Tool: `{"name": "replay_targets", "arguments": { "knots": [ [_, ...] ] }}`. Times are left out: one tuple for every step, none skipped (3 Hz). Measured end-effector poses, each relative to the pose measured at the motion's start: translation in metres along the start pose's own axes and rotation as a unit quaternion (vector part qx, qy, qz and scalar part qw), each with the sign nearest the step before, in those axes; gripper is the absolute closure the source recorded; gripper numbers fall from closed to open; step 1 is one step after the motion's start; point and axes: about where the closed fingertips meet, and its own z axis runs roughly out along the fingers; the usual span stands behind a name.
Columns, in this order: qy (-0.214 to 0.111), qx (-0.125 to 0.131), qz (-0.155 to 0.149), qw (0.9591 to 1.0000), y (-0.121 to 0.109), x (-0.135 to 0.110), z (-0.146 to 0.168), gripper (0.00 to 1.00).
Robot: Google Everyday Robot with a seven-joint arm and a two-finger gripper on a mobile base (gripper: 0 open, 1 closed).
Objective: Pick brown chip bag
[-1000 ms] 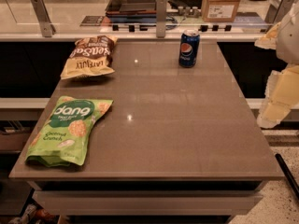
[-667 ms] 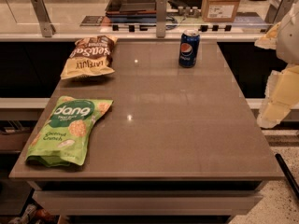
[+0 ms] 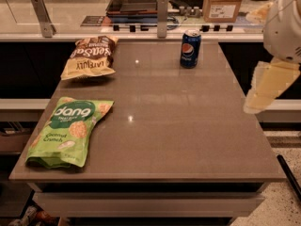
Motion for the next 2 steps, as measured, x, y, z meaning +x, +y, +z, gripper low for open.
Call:
{"name": "replay_targets", "arguments": {
  "knots": [
    [-0.023, 0.077, -0.053, 0.9954, -0.028, -0.034, 0.0, 0.0],
    [-0.059, 0.124, -0.109, 0.9844, -0.062, -0.071, 0.003, 0.0]
  ]
}}
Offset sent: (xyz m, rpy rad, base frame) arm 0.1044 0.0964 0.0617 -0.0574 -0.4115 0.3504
